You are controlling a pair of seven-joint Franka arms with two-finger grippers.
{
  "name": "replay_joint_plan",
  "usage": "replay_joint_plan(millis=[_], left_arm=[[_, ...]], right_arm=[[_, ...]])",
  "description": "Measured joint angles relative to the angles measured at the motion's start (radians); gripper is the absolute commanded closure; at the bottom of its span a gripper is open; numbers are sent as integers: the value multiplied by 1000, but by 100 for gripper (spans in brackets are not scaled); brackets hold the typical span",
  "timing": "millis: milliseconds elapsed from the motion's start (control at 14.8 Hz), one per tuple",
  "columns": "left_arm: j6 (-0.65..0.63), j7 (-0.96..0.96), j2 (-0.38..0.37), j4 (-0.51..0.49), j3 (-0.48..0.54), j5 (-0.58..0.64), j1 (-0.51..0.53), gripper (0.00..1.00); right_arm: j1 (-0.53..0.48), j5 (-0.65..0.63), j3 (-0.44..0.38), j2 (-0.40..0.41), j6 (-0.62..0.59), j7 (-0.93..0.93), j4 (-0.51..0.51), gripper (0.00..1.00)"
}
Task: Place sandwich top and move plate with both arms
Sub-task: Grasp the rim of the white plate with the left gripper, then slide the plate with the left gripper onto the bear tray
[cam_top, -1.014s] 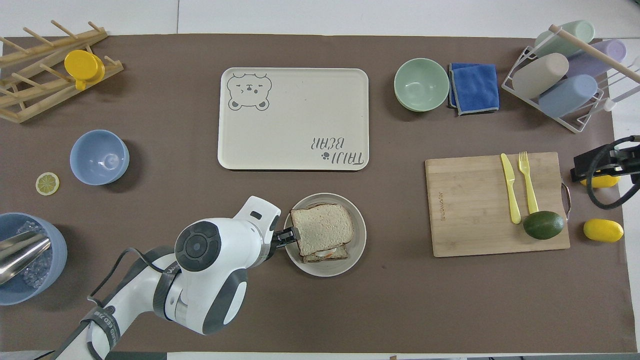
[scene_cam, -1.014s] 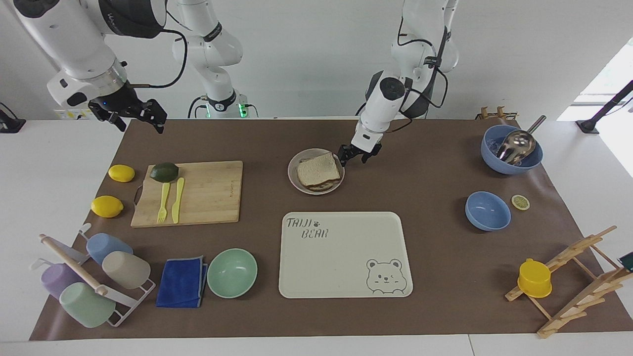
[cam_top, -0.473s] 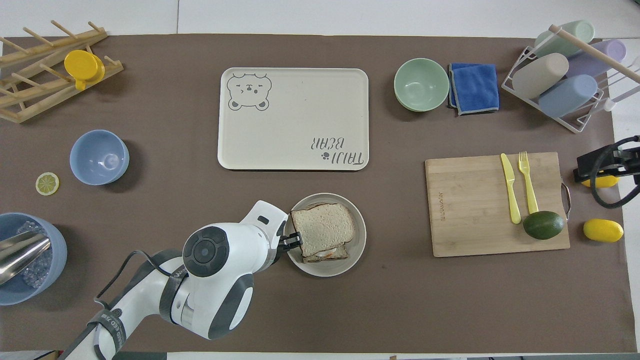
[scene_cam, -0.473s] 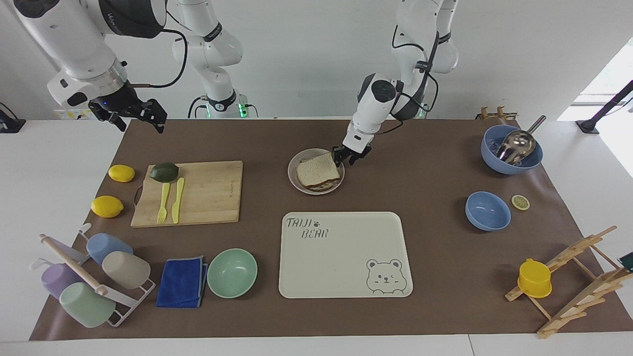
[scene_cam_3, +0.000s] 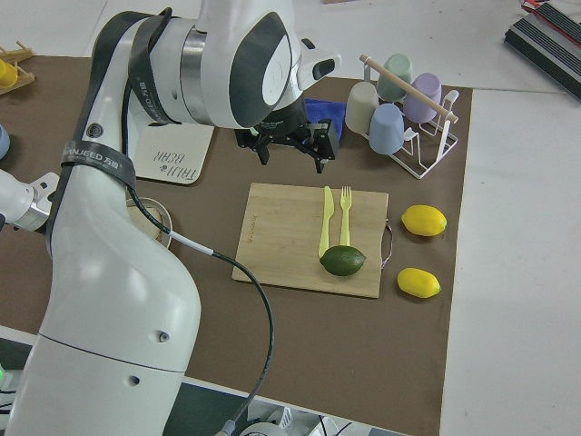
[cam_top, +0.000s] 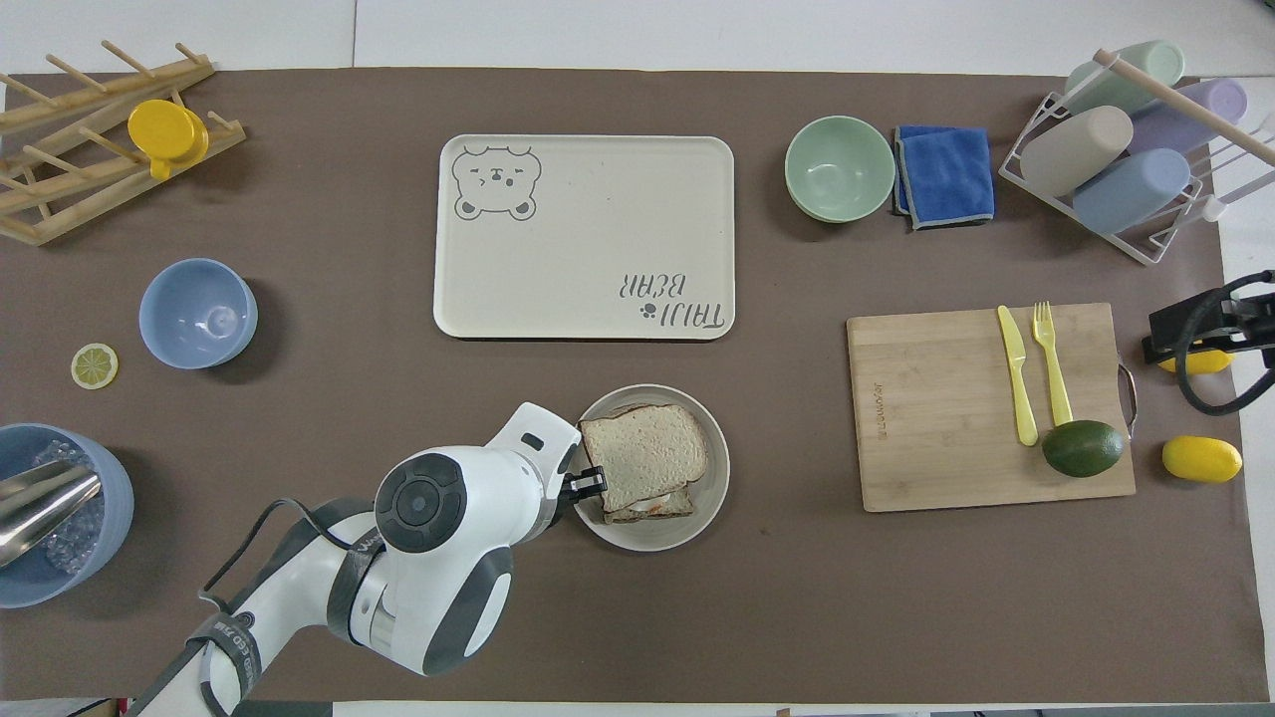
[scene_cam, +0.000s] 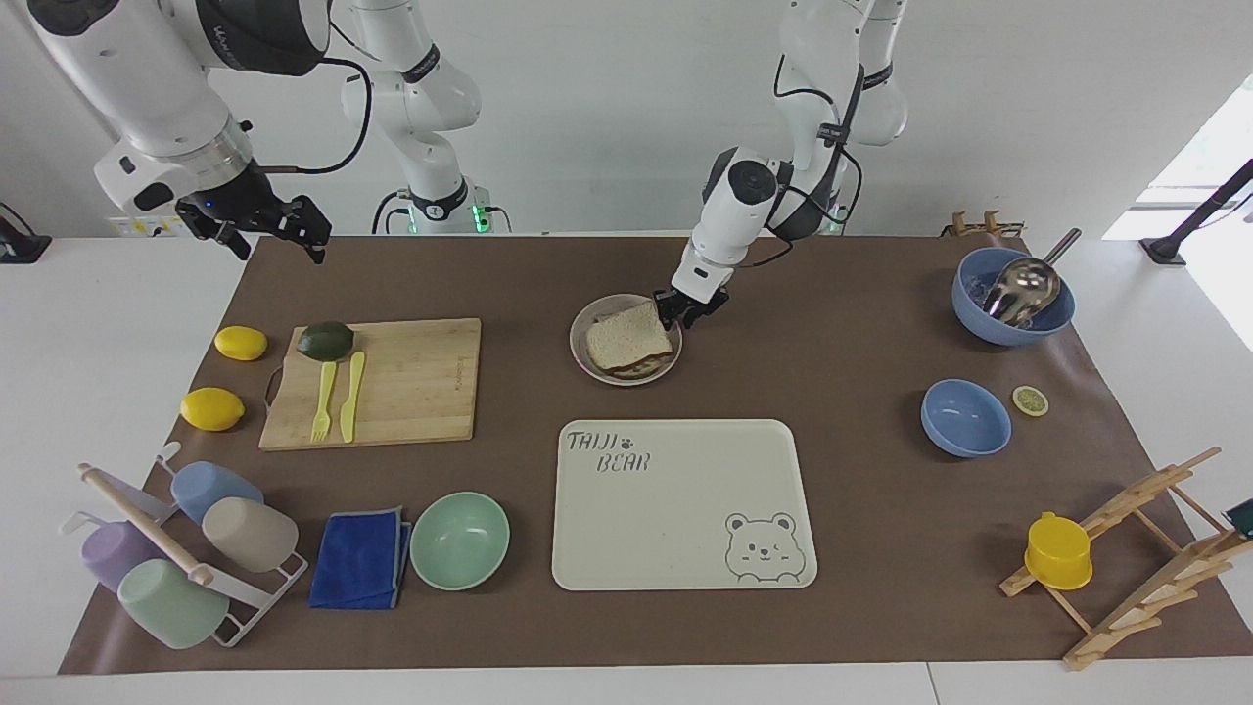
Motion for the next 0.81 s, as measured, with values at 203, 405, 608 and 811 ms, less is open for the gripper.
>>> replay_joint_plan(millis=[203,405,608,811], left_arm=[[1,2,1,0,0,0,-1,100],[6,11,0,3,-1,0,-1,100],[6,29,-1,6,0,-1,-1,100],[-7,32,-2,18,3,-5,3,100]], right_arm=[[0,0,0,0,0,0,0,0],[0,0,0,0,0,0,0,0],[0,0,0,0,0,0,0,0],[0,0,0,0,0,0,0,0]])
